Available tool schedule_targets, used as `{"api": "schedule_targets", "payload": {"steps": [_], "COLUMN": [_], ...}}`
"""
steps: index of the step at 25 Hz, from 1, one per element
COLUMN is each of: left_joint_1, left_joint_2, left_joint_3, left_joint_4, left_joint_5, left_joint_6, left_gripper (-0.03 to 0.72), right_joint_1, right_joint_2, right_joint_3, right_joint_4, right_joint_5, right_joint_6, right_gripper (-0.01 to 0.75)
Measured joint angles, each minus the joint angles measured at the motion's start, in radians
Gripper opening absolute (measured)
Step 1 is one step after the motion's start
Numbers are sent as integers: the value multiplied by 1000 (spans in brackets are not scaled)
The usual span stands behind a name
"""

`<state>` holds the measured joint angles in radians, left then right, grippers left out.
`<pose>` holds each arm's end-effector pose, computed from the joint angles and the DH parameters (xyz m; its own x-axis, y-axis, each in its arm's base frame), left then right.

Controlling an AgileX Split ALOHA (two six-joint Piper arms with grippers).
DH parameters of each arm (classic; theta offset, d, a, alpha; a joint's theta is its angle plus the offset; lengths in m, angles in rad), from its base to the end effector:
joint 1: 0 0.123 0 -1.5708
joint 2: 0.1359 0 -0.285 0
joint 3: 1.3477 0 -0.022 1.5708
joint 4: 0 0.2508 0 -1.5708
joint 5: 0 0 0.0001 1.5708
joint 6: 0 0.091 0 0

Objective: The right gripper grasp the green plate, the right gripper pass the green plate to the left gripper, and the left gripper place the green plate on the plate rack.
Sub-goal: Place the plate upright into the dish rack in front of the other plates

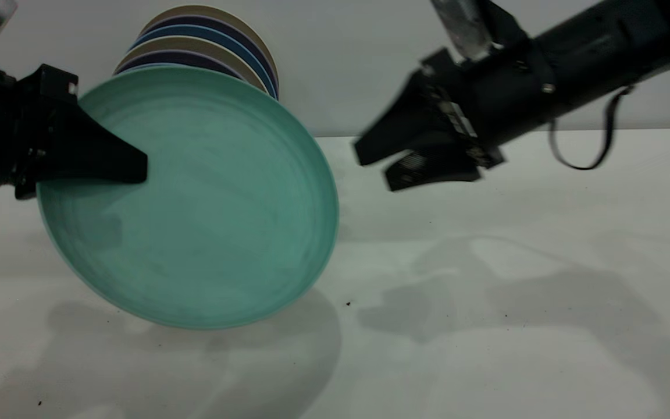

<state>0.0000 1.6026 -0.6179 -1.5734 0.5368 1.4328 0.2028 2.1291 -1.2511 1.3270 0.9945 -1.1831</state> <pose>0.2700 -0.0466 0.1606 -0.8180 -0.1208 -0.5624 0.2066 0.8508 -0.4832 0.3730 0.1524 0.1311 -0.8739 -0.2037 -0.4414 -0.4810 0.4941 0.7242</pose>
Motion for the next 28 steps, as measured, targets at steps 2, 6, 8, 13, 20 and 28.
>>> {"api": "schedule_targets", "payload": {"steps": [2,6,8,13,20,28], "left_joint_1": [0,0,0,0,0,0], "left_joint_2": [0,0,0,2,8,10], "left_joint_3": [-38,-149,-224,-393,-537,-549], "left_joint_4": [60,247,398,718,853,815], "left_joint_5": [6,45,77,144,157,97], "left_joint_6": [8,-21,-39,-3,382,669], "left_gripper": [130,130,130,130,130,130], "right_joint_1": [-35,-98,-123,-152,-152,-152], "right_joint_2": [0,0,0,0,0,0], "right_joint_3": [0,0,0,0,0,0], "right_joint_4": [-84,-275,-370,-521,-571,-575], "right_joint_5": [0,-18,-48,-116,-148,-158], "right_joint_6": [38,126,173,273,294,294], "right_gripper": [582,582,582,581,581,581]}}
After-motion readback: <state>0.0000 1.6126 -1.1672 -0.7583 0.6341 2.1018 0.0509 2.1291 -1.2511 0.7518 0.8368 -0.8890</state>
